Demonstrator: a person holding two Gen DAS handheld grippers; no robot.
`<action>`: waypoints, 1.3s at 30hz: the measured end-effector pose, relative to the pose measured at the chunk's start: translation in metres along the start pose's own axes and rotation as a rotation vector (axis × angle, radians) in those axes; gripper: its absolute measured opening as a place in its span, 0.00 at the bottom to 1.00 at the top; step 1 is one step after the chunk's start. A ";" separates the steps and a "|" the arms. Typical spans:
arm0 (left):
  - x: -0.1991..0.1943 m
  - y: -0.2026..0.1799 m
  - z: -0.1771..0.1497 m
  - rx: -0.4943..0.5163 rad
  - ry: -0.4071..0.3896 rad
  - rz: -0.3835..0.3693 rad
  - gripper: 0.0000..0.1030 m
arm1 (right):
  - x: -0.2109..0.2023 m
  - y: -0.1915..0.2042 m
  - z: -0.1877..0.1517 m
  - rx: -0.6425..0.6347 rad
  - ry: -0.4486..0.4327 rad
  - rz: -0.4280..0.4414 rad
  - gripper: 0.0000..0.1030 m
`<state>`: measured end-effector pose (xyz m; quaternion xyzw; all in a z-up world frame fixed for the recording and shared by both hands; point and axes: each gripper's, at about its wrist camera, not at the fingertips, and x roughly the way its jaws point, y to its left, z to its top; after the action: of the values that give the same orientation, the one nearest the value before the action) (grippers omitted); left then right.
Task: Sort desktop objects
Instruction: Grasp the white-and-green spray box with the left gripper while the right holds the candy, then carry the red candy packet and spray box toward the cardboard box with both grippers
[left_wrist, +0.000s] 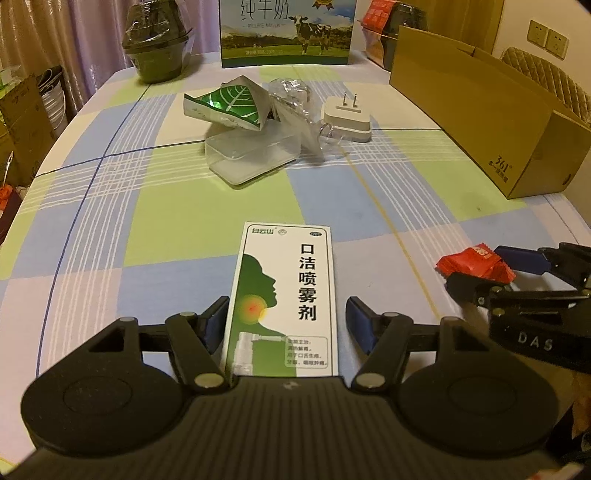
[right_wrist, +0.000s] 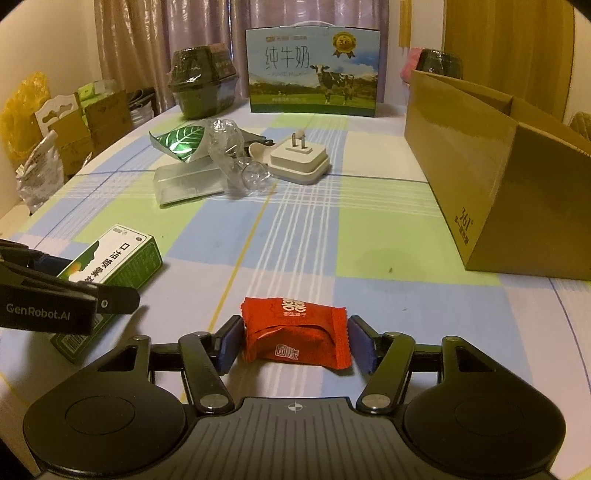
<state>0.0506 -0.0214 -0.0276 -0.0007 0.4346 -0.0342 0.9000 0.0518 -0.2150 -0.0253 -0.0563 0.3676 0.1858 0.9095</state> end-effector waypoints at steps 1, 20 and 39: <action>0.000 0.000 0.001 0.001 -0.002 -0.002 0.61 | 0.000 0.000 0.000 0.000 -0.002 -0.002 0.50; 0.002 -0.006 0.005 0.032 0.000 -0.019 0.49 | -0.011 0.007 0.005 -0.050 -0.052 -0.004 0.38; -0.025 -0.026 0.007 0.055 -0.043 -0.039 0.49 | -0.044 -0.001 0.004 -0.043 -0.096 -0.016 0.38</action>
<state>0.0385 -0.0459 -0.0030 0.0147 0.4141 -0.0635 0.9079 0.0263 -0.2283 0.0078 -0.0699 0.3191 0.1886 0.9261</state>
